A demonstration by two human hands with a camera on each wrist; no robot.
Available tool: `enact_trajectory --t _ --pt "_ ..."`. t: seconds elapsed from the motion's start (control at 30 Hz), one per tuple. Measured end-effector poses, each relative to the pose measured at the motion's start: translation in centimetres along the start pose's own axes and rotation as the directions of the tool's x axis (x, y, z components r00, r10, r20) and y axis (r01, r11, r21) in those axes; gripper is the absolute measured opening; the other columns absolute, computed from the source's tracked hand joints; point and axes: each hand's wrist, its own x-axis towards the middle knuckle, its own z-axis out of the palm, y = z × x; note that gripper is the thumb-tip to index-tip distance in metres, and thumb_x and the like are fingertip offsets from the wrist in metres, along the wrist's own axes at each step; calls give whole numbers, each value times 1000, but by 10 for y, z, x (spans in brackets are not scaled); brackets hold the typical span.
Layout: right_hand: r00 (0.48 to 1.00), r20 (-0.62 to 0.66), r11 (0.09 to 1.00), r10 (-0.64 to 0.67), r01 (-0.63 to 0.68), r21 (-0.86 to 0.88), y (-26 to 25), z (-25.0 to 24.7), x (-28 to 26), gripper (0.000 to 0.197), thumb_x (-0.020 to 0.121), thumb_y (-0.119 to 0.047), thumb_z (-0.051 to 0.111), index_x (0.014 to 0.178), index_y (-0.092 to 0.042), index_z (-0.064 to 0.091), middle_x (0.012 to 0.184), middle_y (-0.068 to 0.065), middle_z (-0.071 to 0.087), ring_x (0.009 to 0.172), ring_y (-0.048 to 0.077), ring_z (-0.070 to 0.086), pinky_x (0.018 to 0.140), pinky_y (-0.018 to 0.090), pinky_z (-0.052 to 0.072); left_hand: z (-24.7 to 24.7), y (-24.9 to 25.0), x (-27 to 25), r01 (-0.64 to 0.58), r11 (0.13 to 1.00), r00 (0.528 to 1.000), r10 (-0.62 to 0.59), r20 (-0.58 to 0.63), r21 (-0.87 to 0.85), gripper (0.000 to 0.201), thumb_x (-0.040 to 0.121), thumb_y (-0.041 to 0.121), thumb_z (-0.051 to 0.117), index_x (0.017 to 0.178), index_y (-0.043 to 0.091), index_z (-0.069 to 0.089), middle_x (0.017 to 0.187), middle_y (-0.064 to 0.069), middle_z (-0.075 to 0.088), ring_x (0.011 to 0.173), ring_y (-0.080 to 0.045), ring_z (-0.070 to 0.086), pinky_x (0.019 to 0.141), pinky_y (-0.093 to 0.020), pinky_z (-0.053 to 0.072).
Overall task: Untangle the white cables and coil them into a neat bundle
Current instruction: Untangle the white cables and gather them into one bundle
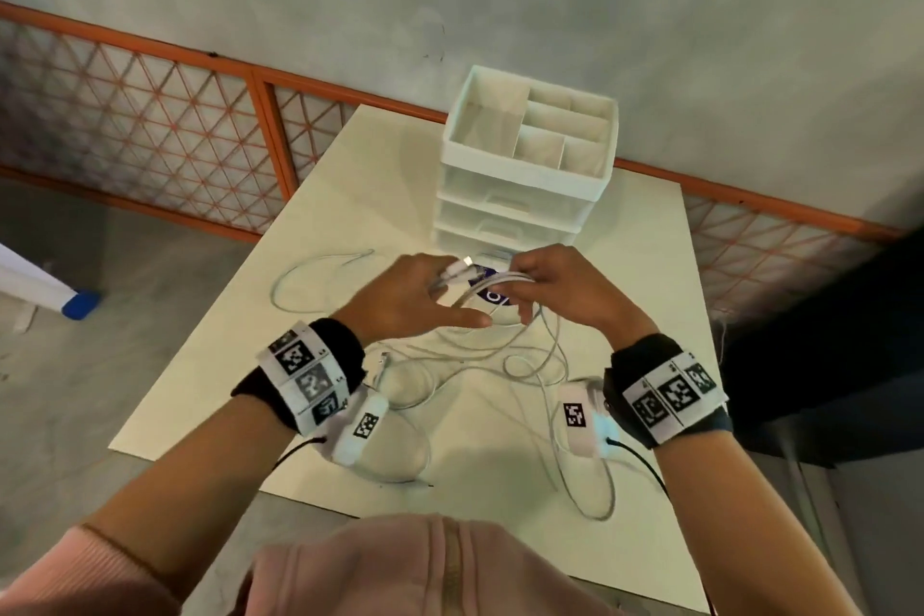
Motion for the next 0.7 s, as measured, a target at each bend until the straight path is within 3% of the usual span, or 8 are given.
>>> enact_trajectory --t 0.17,0.23,0.33,0.4,0.5,0.57,0.63,0.7 --pt "999 -33 998 18 -20 -65 7 -5 -1 22 84 -28 68 80 -7 66 59 0 67 58 10 59 65 27 43 1 -1 11 -55 998 995 54 -89 -2 18 90 27 59 80 13 65 55 10 51 49 -1 47 57 -25 37" --pt "998 -10 988 54 -55 -142 26 -6 -1 21 83 -32 68 82 -12 64 75 8 70 69 12 61 76 32 44 -6 6 11 -106 994 984 101 -147 -28 19 91 25 59 77 13 62 49 10 45 45 -2 44 53 -20 34" --pt "986 -27 947 164 -165 -277 52 -6 -2 24 81 -46 65 74 -25 58 84 0 67 87 16 60 96 48 38 -13 13 13 -158 986 955 142 -260 -44 19 90 23 60 73 13 60 46 9 42 43 -4 41 48 -13 30" --pt "972 -79 932 221 -234 -276 62 -8 -3 26 80 -52 64 72 -29 56 85 -5 62 94 17 57 98 53 33 -16 16 14 -167 985 940 146 -308 -41 22 90 23 60 73 10 60 42 8 44 43 -4 41 48 -11 30" --pt "955 -106 903 278 -298 -308 65 -18 -1 26 78 -54 66 78 -28 60 93 -12 57 102 15 48 95 44 29 -18 19 17 -180 982 918 144 -370 -65 18 91 23 60 72 22 62 44 18 50 41 -3 40 49 -14 31" --pt "959 -98 937 265 -280 -210 60 -25 -2 21 75 -46 73 83 -29 65 89 -14 54 91 8 50 91 34 37 -20 18 19 -185 979 882 124 -454 -91 25 91 25 60 68 35 59 44 11 48 43 -5 36 50 -24 32" --pt "970 -129 972 208 -220 -87 54 -32 -6 17 79 -34 73 94 -25 70 89 -8 56 77 2 51 78 20 40 -25 14 22 -180 980 857 114 -503 -84 19 91 32 57 74 26 62 55 -5 56 51 -22 44 53 -31 35" --pt "970 -190 988 150 -155 -13 56 -36 -11 13 88 -27 63 99 -25 71 93 -1 59 70 1 50 70 15 39 -32 7 25 -181 983 827 141 -544 -21 37 90 43 50 80 9 63 67 -22 62 61 -35 54 59 -34 39"
